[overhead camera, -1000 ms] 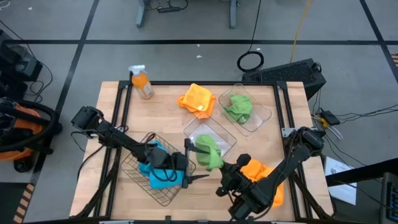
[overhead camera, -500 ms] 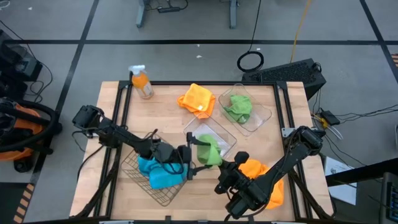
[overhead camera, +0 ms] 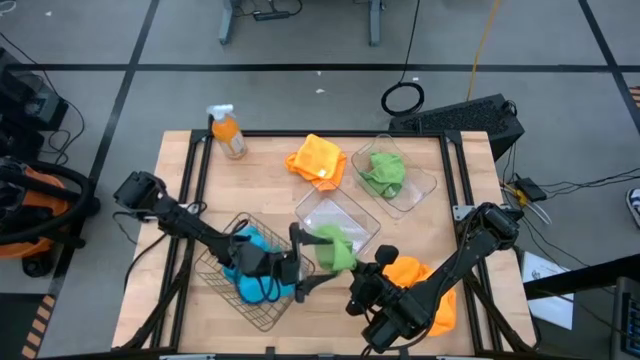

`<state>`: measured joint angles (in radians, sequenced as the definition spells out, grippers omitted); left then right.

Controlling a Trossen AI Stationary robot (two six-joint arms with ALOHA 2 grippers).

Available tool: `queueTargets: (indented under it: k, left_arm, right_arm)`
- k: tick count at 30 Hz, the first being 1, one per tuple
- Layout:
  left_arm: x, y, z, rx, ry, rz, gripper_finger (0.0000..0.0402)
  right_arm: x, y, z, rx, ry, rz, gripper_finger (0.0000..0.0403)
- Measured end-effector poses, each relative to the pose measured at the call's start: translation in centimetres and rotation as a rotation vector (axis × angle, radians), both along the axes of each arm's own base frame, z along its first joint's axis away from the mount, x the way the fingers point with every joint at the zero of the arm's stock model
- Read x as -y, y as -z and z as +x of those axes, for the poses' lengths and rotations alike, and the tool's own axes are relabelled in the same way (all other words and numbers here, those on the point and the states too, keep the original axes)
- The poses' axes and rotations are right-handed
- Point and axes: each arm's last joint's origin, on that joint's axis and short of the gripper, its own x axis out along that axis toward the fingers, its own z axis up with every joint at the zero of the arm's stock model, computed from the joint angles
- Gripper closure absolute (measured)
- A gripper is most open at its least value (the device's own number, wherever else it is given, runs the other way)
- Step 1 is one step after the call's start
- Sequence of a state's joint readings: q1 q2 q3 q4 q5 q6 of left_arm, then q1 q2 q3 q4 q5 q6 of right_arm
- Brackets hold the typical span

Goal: Sort microfiber towel by color & place in baskets
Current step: Put the green microfiber towel into the top transparent bin

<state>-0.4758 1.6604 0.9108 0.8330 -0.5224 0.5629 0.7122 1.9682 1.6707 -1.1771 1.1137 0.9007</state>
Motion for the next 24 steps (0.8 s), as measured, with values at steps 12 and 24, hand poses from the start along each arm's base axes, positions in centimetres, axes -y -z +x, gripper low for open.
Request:
queueTargets:
  k: [12, 24]
  left_arm:
    - [-2.4, -0.1, 2.6, -0.254, 0.079, -0.192, 0.0043]
    - [-1.9, -0.2, 2.5, -0.264, 0.075, -0.127, 0.0357]
  right_arm:
    - [0.1, -0.2, 0.1, 0.033, 0.004, -0.049, 0.0387]
    - [-0.9, -0.3, -0.3, 0.083, -0.019, -0.037, 0.0349]
